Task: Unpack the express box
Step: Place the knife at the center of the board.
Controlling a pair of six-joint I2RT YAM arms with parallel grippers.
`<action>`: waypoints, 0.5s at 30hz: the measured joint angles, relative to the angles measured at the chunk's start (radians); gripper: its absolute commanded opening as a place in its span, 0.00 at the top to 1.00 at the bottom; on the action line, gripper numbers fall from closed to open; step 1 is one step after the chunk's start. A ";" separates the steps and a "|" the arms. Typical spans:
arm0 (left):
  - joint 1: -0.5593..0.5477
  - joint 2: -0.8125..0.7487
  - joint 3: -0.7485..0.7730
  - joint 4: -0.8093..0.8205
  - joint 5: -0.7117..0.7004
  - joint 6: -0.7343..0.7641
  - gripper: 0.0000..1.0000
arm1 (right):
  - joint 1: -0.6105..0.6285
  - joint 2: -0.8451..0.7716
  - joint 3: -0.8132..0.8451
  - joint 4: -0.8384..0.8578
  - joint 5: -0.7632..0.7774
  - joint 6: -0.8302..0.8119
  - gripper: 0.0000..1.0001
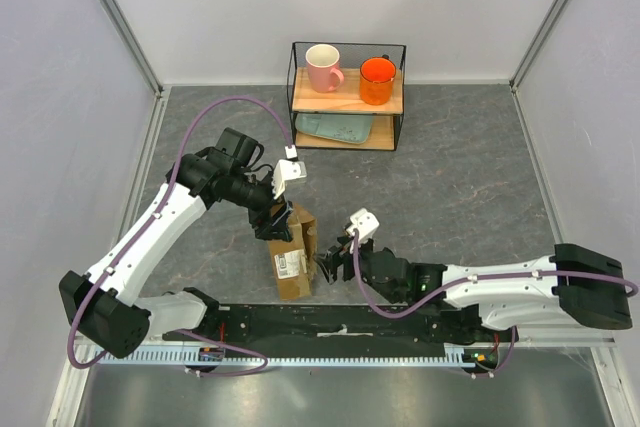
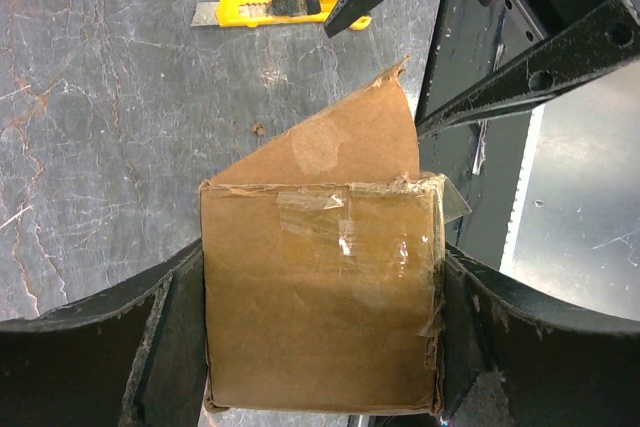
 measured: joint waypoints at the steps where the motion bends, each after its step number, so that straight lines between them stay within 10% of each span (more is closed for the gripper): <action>1: 0.000 0.000 0.000 0.000 0.000 -0.002 0.52 | 0.000 0.010 0.005 0.009 0.003 0.000 0.22; 15: 0.000 -0.008 -0.005 0.005 -0.004 -0.014 0.54 | -0.002 0.259 0.105 0.100 0.049 0.031 0.50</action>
